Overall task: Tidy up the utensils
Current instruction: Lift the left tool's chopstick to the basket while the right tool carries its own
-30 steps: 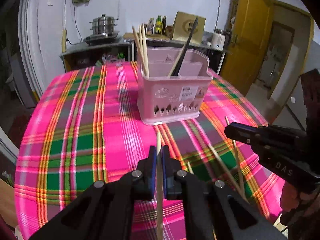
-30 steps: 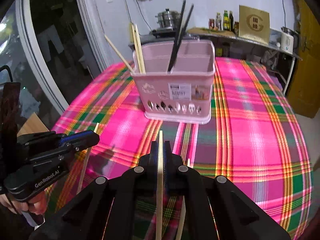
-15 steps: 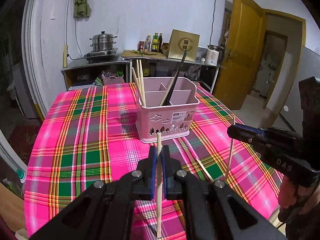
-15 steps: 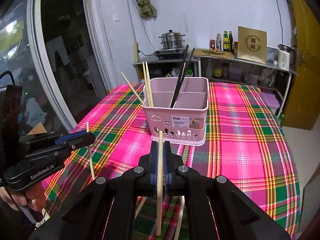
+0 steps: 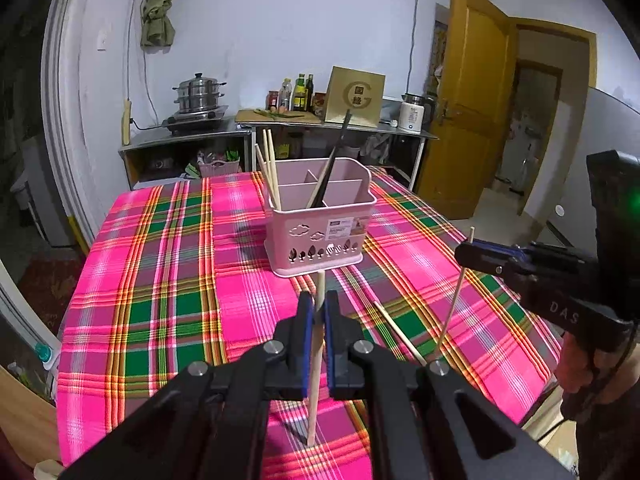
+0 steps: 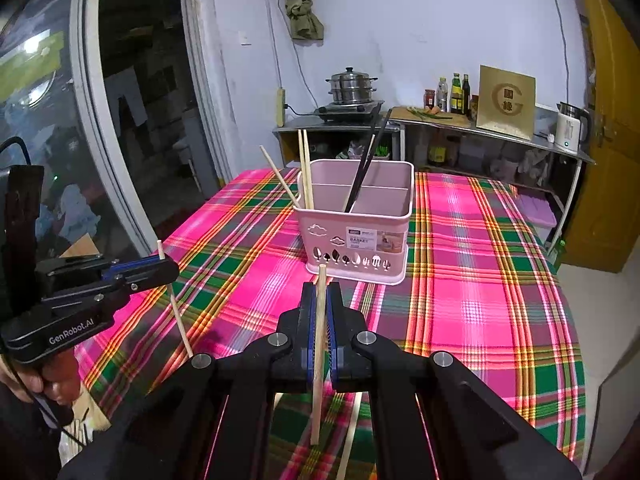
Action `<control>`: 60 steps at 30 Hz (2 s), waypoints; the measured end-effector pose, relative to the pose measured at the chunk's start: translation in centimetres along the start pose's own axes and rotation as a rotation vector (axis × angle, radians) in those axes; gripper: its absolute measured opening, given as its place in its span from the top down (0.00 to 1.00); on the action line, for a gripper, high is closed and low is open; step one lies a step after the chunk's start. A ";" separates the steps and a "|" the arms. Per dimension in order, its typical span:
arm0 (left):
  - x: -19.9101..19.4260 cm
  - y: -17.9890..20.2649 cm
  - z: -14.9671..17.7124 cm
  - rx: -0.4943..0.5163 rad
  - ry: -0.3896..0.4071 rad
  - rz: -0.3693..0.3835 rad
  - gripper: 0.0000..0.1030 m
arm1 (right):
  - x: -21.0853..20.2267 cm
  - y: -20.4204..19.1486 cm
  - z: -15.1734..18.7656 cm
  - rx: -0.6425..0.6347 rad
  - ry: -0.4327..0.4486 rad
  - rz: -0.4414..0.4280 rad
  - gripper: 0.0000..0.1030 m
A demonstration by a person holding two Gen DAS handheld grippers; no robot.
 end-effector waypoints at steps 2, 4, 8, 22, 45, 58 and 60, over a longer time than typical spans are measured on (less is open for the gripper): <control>-0.7 0.0 0.3 0.007 0.004 0.001 0.94 | -0.6 -0.2 0.2 -0.006 0.002 -0.004 0.96; -1.3 0.0 0.5 0.008 0.008 0.002 0.94 | -1.1 -0.4 0.5 -0.010 0.005 -0.005 0.96; -2.2 0.2 0.9 0.016 0.011 0.003 0.94 | -2.2 -0.9 0.9 -0.021 0.013 -0.007 0.96; -2.0 0.3 -2.8 0.016 0.045 0.007 0.94 | -3.6 -1.0 -2.6 -0.035 0.099 0.005 0.96; 1.9 -0.5 -17.1 0.011 0.220 0.003 0.94 | -0.4 2.4 -16.1 0.019 0.319 -0.012 0.96; 7.5 -1.4 -18.6 0.005 0.220 0.003 0.94 | 5.5 3.6 -18.1 0.018 0.323 -0.015 0.96; 8.3 -1.5 -18.3 -0.001 0.214 0.014 0.94 | 6.5 3.7 -17.6 0.028 0.310 -0.022 0.96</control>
Point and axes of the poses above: each gripper's, at about its wrist camera, not at the fingertips, and x roughly the way its jaws point, y to its right, z to its underside, the point moved 6 cm from there along x, roughly the way its jaws point, and after that the axes turned 5 degrees about -z, right-handed, at the moved point
